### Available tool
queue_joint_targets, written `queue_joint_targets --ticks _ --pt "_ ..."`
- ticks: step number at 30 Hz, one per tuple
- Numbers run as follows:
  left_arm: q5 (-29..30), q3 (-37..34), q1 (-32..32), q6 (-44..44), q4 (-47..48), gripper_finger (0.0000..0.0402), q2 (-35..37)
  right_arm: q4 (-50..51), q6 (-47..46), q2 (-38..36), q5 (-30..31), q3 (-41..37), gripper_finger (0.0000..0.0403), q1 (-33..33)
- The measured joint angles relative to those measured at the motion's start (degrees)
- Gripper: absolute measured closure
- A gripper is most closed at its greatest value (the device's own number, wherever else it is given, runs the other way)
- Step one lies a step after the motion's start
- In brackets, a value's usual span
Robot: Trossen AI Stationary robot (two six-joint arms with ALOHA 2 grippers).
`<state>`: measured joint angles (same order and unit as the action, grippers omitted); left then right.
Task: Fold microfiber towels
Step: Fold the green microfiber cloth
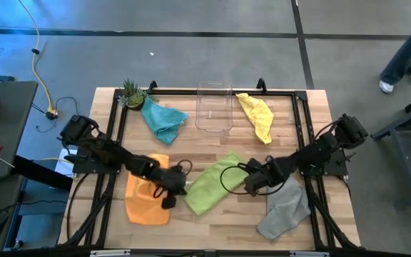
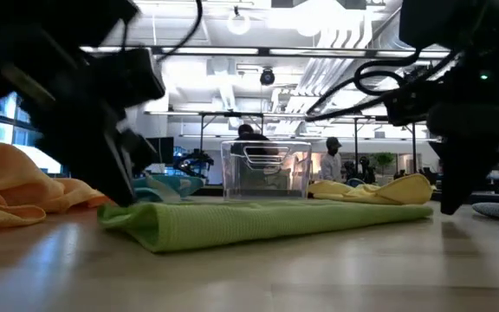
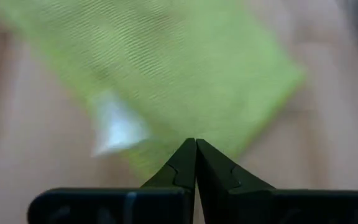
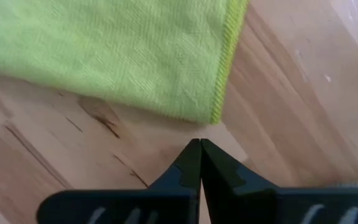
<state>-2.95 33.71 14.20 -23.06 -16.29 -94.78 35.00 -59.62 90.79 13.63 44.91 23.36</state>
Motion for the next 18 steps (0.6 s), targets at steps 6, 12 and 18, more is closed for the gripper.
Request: queue_joint_targets --ticks 6,12,18 --pt "0.2 5.37 3.4 -0.42 3.14 0.0401 0.13 -0.67 1.13 -0.18 -0.01 0.04 0.0401 -0.59" --pt "1.88 7.33 3.21 2.06 13.19 0.0401 4.45 -6.08 -0.05 -0.05 -0.4 -0.78 0.0401 -0.25" --pt "2.58 6.6 2.27 2.61 19.62 0.0401 4.9 -8.69 1.13 0.12 -0.83 -3.24 0.0401 -2.76"
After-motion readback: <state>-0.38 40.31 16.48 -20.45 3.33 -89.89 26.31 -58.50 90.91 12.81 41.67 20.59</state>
